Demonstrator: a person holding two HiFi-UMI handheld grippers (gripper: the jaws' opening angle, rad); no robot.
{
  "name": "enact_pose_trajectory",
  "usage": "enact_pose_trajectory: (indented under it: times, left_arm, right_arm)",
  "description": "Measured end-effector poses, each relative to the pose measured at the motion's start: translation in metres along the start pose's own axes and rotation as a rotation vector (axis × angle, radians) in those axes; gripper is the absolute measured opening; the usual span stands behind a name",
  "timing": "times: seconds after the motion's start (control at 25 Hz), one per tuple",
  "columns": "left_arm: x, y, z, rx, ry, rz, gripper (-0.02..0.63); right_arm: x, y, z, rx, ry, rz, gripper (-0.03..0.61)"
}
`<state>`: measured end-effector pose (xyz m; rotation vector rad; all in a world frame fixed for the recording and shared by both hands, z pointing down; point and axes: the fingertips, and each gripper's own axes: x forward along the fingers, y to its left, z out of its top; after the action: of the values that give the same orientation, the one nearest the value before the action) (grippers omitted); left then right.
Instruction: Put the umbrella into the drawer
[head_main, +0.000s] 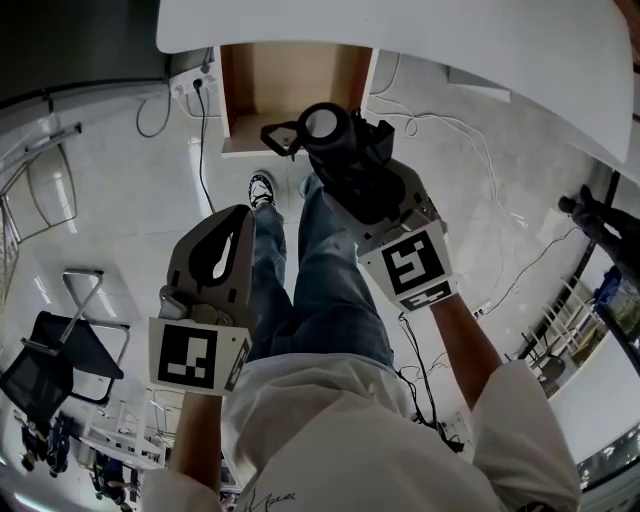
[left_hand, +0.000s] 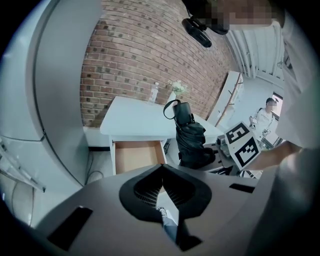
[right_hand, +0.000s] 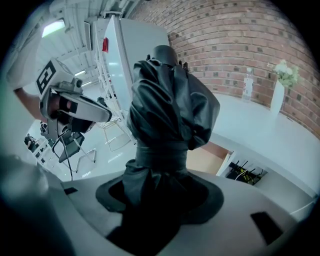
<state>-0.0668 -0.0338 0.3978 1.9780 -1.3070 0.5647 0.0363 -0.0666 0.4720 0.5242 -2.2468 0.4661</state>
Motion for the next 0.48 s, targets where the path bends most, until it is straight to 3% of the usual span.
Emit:
enact_pose_trajectory:
  times: [0.48]
  left_arm:
    - [0.016, 0.004, -0.021, -0.024, 0.051, 0.012, 0.018]
  right_arm:
    - [0.047, -0.021, -0.024, -0.052, 0.047, -0.034, 0.258]
